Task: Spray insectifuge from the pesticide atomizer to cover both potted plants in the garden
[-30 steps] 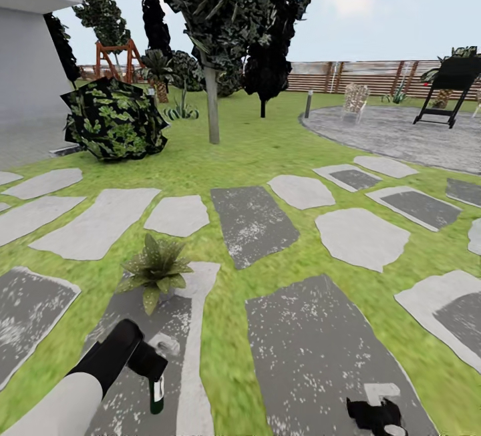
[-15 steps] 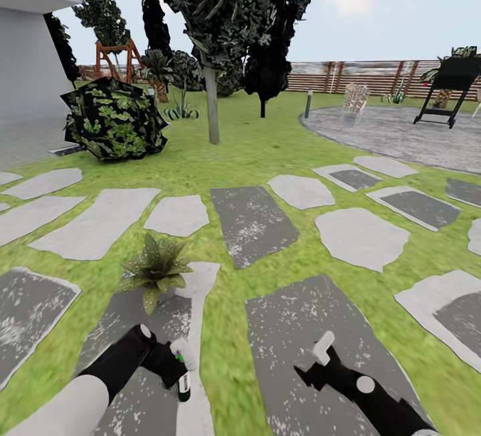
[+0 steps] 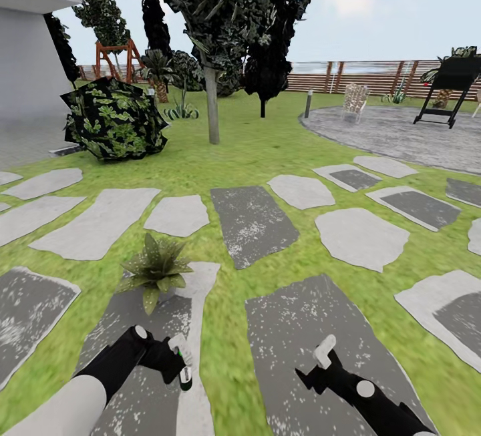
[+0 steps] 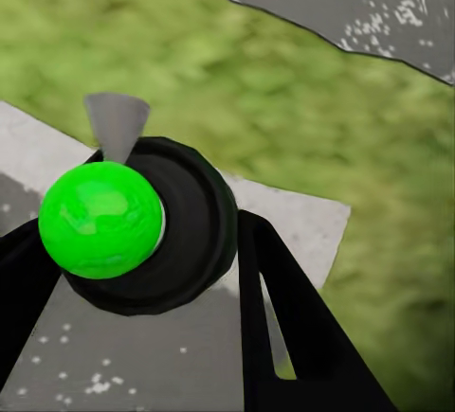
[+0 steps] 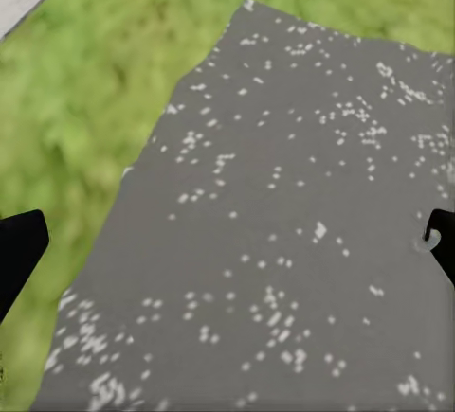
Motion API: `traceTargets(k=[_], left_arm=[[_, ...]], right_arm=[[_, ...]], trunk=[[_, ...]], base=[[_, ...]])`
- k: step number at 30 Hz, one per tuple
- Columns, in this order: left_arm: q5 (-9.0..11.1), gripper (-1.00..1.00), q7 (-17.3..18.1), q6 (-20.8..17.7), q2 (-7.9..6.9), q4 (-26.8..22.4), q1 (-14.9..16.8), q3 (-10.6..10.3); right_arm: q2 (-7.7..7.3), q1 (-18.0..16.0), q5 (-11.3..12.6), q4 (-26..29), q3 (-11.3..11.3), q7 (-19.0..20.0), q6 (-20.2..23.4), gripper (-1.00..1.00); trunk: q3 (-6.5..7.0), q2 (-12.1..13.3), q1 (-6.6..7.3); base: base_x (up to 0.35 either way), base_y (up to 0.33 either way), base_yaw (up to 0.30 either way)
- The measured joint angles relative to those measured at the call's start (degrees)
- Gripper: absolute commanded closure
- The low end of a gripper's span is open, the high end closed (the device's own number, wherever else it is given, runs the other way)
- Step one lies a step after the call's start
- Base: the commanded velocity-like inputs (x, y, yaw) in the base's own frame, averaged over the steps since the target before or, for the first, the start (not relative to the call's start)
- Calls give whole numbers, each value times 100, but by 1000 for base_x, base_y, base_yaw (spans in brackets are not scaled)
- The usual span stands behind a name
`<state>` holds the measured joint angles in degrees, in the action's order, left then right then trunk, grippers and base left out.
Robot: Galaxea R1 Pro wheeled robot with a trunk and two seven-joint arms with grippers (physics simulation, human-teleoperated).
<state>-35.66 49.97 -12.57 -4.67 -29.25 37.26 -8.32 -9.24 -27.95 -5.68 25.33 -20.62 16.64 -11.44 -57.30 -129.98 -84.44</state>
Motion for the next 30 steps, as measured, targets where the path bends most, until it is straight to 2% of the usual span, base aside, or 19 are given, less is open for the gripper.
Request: traceTargets(k=[10, 11, 13, 15, 16, 19, 20, 22, 24, 30], left_arm=[[-141, 100, 22, 325, 29, -10, 62, -12], [-193, 100, 28, 679, 57, -9, 65, -12], [-408, 100, 40, 701, 136, -7, 73, -18], [-768, 100, 54, 712, 246, -5, 77, -57], [-873, 100, 57, 716, 282, -5, 78, -100], [-1023, 100, 61, 722, 368, -5, 78, -290], [-1042, 100, 65, 723, 388, -5, 78, -369], [-1050, 100, 95, 735, 427, -6, 78, -458], [-1031, 100, 204, 931, 464, -8, 78, -548], [-1029, 100, 420, 1143, 635, -10, 87, -583]], right_arm=[[29, -11, 8, 230, -320, 283, 4, -100], [36, -12, 20, 705, -367, 1327, 19, -100], [38, -12, 10, 959, -370, 1690, 27, -100], [39, -14, 7, 1225, -372, 2187, 42, -100], [41, -14, 5, 1313, -373, 2309, 46, -100], [52, -14, 4, 1539, -375, 2492, 54, -100], [80, -14, 4, 1582, -378, 2529, 56, 100], [111, -14, 3, 1609, -379, 2594, 57, 100], [146, -14, 2, 1625, -378, 2710, 55, 100], [190, -15, 1, 1636, -382, 2774, 58, 100]], trunk=[[0, 0, 0], [1, 0, 0], [0, 0, 0], [0, 0, 0], [0, 0, 0], [0, 0, 0], [0, 0, 0], [0, 0, 0], [0, 0, 0], [0, 0, 0]], base=[[0, 0, 0], [0, 0, 0], [0, 0, 0], [0, 0, 0], [0, 0, 0], [0, 0, 0], [0, 0, 0], [0, 0, 0], [0, 0, 0], [0, 0, 0]])
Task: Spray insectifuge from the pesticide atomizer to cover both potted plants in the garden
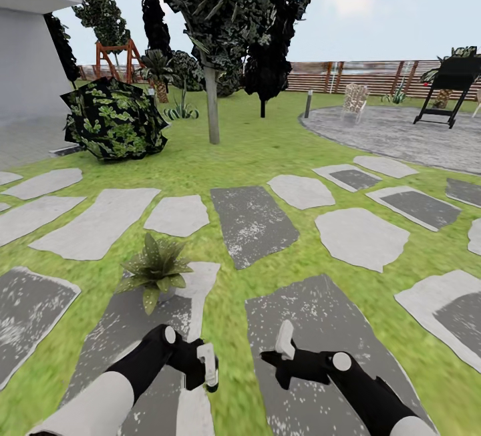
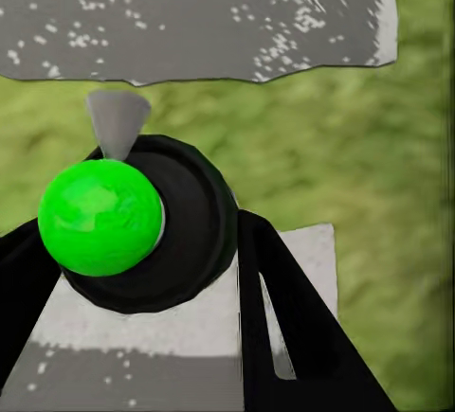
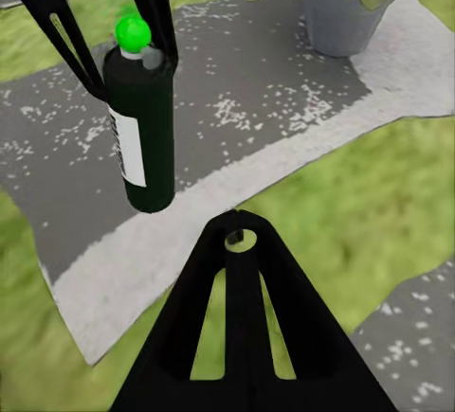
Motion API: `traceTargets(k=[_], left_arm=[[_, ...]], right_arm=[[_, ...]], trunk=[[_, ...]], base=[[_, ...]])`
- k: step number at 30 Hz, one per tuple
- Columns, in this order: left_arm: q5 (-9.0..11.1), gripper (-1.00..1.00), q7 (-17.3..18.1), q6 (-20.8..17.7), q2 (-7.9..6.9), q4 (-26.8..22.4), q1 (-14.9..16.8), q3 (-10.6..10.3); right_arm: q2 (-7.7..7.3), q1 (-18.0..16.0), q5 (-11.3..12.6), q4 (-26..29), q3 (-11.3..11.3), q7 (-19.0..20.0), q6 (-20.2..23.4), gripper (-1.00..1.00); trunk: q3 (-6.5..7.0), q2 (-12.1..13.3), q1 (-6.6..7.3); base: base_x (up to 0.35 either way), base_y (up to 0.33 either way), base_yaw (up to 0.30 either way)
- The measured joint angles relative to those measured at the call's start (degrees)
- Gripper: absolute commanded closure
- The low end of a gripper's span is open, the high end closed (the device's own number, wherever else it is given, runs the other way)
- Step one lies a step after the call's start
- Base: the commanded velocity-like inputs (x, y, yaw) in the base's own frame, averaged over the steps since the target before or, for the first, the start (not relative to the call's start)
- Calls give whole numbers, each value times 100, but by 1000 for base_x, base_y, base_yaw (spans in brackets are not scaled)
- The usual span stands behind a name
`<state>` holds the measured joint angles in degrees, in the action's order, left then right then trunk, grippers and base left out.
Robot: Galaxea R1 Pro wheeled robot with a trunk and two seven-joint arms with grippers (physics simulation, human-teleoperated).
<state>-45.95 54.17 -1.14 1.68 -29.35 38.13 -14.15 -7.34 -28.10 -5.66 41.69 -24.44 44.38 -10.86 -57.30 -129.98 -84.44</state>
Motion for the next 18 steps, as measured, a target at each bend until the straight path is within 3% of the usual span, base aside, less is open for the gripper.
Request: traceTargets(k=[6, 11, 18], left_arm=[[-3, 100, 19, 21, 211, 0, 0, -7], [-2, 100, 20, 34, 292, 0, 0, -8], [10, 100, 23, 202, 421, -1, -7, -9]], right_arm=[[157, 0, 0, -6, -1, 7, 0, 100], [254, 0, 0, -9, -1, 4, 0, 100], [280, 0, 0, 0, -1, 8, 0, 100]], trunk=[[0, 0, 0], [0, 0, 0], [0, 0, 0]], base=[[0, 0, 0], [0, 0, 0], [0, 0, 0]])
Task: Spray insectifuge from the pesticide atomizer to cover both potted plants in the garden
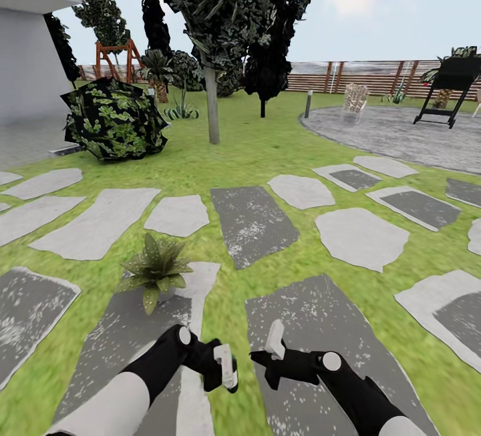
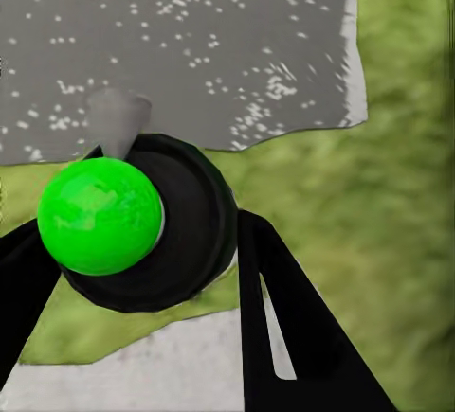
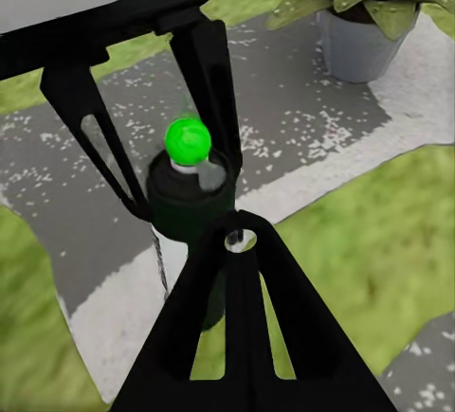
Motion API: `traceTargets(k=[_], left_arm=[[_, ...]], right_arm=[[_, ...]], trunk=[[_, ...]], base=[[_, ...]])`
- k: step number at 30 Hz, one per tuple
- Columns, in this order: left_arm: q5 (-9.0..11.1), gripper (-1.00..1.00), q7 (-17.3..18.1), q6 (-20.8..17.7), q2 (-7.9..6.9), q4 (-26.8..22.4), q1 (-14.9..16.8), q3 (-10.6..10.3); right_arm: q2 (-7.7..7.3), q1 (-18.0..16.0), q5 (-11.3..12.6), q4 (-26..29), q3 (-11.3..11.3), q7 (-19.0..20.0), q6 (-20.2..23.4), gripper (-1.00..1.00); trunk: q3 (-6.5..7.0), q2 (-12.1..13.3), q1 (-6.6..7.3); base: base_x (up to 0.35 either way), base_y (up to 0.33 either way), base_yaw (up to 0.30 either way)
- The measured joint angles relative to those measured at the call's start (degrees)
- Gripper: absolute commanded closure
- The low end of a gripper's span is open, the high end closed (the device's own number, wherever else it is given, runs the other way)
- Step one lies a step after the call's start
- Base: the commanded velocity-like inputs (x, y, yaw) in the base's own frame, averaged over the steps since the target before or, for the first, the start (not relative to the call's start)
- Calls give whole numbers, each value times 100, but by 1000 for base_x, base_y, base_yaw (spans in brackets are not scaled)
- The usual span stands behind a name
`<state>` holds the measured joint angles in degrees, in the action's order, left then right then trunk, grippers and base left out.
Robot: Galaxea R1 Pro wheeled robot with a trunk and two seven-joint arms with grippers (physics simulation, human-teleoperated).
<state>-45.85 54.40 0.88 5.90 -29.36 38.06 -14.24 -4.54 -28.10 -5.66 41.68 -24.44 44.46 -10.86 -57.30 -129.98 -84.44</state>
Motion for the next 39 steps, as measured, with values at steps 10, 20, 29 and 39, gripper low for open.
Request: traceTargets(k=[10, 20, 29, 39], left_arm=[[3, 100, 3, 119, 183, -5, -1, -2], [4, 100, 0, 127, 289, -11, -2, 1], [12, 100, 4, 141, 331, -16, -1, 6], [15, 100, 4, 151, 332, -18, -1, 5]], right_arm=[[1, 0, 0, 0, 0, -5, 0, 100], [0, 0, 0, 0, 0, -4, 0, 100], [1, 0, 0, 0, 0, -1, 0, 100], [1, 0, 0, 0, 0, 0, 0, 100]], trunk=[[0, 0, 0], [0, 0, 0], [0, 0, 0], [0, 0, 0]], base=[[0, 0, 0], [0, 0, 0], [0, 0, 0], [0, 0, 0]])
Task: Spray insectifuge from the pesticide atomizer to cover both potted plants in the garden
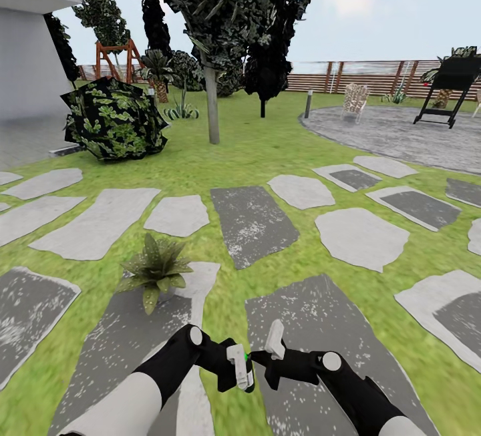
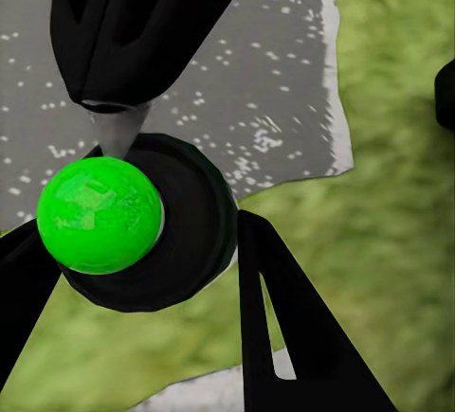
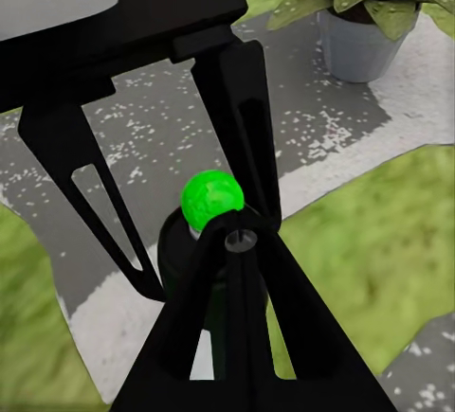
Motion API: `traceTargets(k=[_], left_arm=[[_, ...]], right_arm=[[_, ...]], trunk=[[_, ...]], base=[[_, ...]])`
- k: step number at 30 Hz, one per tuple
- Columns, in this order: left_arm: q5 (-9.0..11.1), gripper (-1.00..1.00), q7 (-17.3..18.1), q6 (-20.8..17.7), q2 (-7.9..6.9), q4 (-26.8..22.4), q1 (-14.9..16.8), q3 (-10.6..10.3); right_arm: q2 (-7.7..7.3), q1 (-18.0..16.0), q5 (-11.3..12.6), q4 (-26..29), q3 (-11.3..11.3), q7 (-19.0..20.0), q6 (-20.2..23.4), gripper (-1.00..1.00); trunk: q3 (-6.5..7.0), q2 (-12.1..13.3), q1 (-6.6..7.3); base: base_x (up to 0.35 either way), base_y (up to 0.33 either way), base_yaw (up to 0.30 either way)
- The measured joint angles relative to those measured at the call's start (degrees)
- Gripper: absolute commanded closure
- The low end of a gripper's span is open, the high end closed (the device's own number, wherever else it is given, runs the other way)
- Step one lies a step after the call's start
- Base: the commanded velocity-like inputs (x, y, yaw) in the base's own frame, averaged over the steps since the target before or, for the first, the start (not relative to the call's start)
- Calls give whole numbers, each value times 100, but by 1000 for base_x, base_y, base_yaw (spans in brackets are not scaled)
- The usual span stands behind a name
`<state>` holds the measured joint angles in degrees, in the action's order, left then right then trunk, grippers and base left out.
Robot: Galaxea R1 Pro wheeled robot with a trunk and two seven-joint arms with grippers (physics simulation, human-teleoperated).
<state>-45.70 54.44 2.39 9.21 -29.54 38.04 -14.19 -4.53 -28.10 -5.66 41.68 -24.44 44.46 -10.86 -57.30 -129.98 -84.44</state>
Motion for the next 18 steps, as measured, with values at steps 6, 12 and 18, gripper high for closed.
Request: traceTargets(k=[6, 12, 18], left_arm=[[14, 100, 0, 0, 30, 0, 0, 1], [21, 100, 0, 0, 44, 1, 2, 1], [23, 100, 0, 0, 36, 0, 7, -8]], right_arm=[[0, 0, 0, 0, 0, -1, 0, 100], [0, 0, 0, 0, 0, 3, 0, 100], [0, 0, 0, 0, 0, 0, 0, 100]], trunk=[[0, 0, 0], [0, 0, 0], [0, 0, 0]], base=[[0, 0, 0], [0, 0, 0], [0, 0, 0]])
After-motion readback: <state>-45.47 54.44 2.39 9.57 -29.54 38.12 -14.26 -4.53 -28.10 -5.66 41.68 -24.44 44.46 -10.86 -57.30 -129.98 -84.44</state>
